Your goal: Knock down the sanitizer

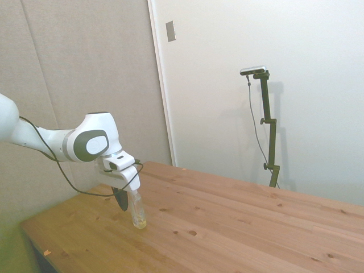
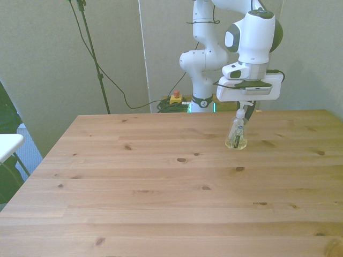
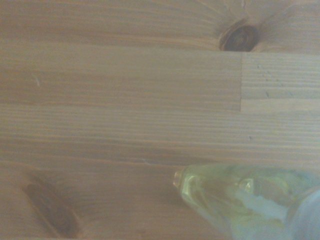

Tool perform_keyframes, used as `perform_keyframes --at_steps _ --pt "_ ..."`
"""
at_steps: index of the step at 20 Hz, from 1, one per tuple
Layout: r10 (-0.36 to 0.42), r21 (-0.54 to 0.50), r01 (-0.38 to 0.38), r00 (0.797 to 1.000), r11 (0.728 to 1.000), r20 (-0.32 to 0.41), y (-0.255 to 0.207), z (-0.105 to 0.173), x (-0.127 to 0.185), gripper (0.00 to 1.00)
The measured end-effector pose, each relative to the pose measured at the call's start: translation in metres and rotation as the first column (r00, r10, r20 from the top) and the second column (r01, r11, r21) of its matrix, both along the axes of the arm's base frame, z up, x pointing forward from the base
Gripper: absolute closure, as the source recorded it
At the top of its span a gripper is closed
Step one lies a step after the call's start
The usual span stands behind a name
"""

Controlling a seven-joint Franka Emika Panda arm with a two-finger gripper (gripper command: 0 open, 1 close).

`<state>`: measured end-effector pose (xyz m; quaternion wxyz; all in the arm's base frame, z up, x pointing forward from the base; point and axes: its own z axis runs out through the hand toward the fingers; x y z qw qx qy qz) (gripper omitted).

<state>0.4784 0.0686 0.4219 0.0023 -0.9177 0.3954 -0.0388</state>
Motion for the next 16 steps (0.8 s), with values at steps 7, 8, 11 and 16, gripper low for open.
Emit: perform_keyframes --at_steps 7,8,11,16 --pt "-0.054 0.007 0.054 0.998 0.999 0.023 -0.02 0.008 0.041 1.0" --pt "-0.064 0.009 0.064 0.998 0.998 0.024 -0.024 0.008 0.049 1.0" --pt "-0.096 0.015 0.095 0.995 0.995 0.024 -0.038 0.008 0.076 1.0" --pt "-0.141 0.021 0.14 0.989 0.99 0.049 -0.06 0.015 0.114 1.0"
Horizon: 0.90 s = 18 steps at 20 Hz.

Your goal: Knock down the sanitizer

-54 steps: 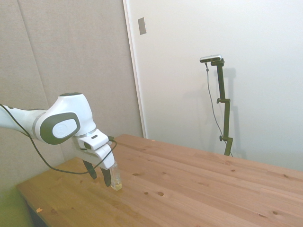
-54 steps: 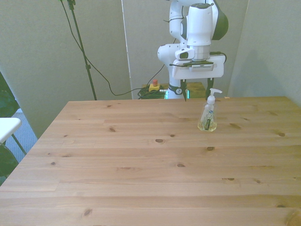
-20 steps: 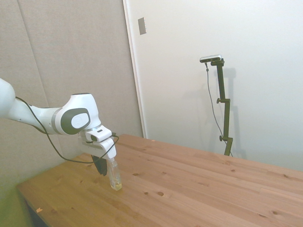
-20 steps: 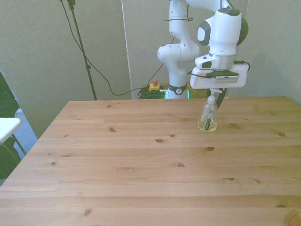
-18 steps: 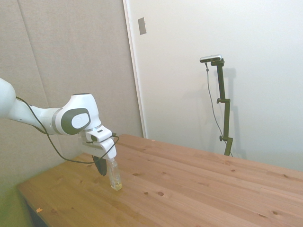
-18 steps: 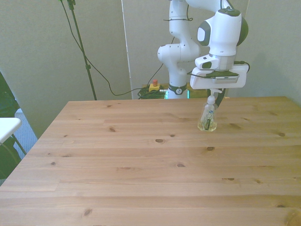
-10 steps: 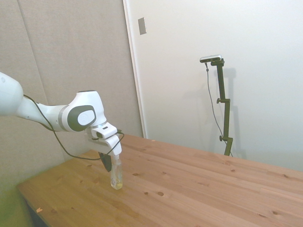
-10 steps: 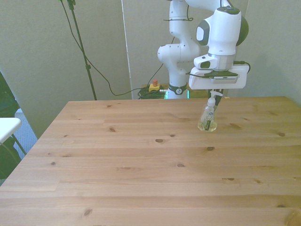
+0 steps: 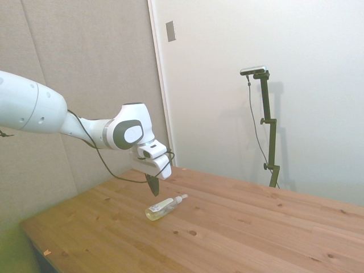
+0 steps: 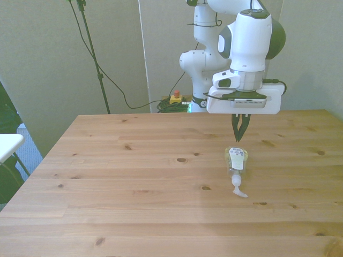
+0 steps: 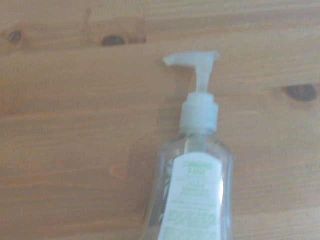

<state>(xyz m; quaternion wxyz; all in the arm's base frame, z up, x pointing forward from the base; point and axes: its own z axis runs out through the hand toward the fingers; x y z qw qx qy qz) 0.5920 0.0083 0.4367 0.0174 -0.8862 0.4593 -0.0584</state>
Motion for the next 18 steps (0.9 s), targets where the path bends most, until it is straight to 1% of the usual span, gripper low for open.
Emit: perform_keyframes --at_steps 4,8,11,18 --pt "-0.013 0.004 0.013 1.0 1.0 0.0 -0.006 -0.004 0.013 1.0" --pt "-0.001 0.01 0.002 1.0 1.0 -0.011 0.002 -0.004 0.007 1.0" --pt "0.015 0.011 -0.014 0.999 1.0 -0.029 0.011 -0.007 -0.013 1.0" --pt "0.057 0.011 -0.056 0.997 0.998 -0.053 0.032 -0.007 -0.075 1.0"
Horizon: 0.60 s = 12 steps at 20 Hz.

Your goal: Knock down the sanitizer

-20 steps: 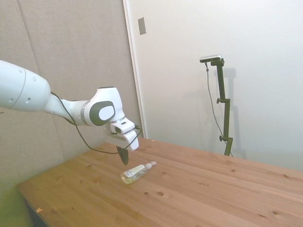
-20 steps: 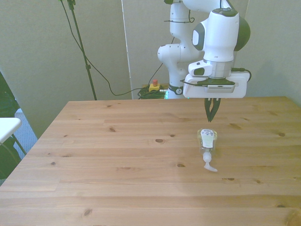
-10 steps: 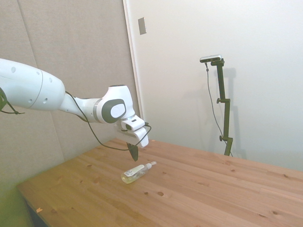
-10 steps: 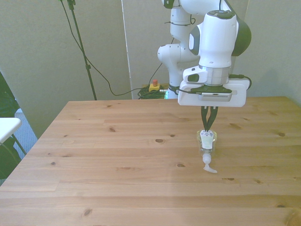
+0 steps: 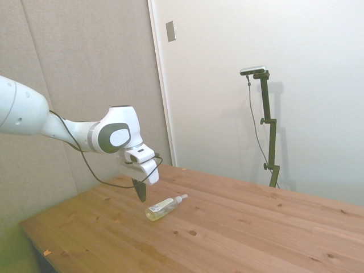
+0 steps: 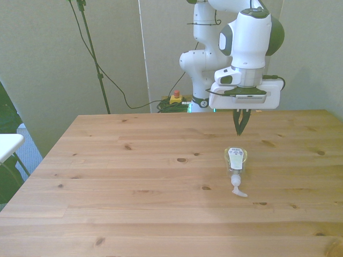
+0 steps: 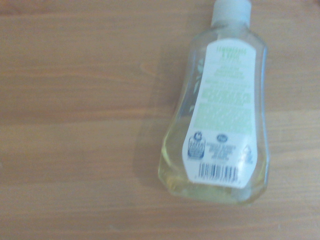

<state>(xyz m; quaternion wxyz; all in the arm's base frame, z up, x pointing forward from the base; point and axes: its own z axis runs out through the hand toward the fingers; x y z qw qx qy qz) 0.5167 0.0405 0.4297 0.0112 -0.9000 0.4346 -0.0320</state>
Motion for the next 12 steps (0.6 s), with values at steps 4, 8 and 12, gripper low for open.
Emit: perform_keyframes --at_steps 4,8,12 --pt "0.021 -0.006 -0.021 1.0 1.0 -0.004 0.009 -0.007 -0.032 0.0" --pt "0.029 -0.008 -0.029 1.0 1.0 -0.008 0.011 -0.017 -0.053 0.0" --pt "0.03 0.0 -0.03 1.0 1.0 -0.006 0.01 -0.022 -0.064 0.0"
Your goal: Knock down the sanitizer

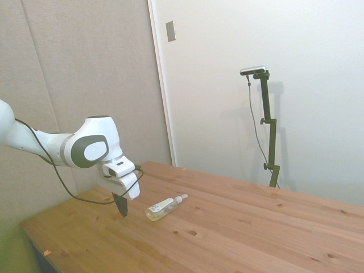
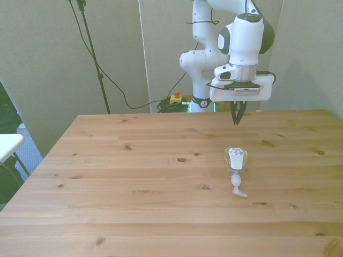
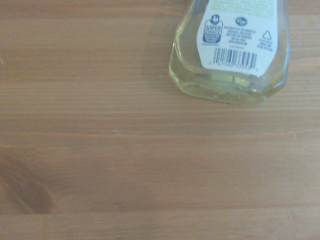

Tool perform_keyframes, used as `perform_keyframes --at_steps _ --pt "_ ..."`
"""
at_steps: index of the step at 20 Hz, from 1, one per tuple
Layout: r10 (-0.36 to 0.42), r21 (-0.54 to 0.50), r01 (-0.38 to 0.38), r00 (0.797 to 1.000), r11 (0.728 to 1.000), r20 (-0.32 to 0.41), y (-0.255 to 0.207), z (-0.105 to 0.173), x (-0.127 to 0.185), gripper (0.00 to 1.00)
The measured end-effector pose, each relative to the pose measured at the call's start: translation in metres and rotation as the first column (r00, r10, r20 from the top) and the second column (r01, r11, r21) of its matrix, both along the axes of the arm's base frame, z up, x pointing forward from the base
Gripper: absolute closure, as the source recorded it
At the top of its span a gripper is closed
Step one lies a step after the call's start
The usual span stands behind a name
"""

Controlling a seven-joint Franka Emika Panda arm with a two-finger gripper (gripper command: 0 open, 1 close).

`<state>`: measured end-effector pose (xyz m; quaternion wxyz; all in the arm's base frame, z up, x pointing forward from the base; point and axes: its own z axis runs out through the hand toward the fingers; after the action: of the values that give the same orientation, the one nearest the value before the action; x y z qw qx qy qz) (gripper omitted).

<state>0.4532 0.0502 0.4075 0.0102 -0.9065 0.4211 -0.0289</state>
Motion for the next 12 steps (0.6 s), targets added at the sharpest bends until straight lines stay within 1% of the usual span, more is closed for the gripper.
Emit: perform_keyframes --at_steps 12 --pt "0.004 -0.002 -0.004 1.0 1.0 -0.005 0.001 -0.0037 -0.0094 0.0"
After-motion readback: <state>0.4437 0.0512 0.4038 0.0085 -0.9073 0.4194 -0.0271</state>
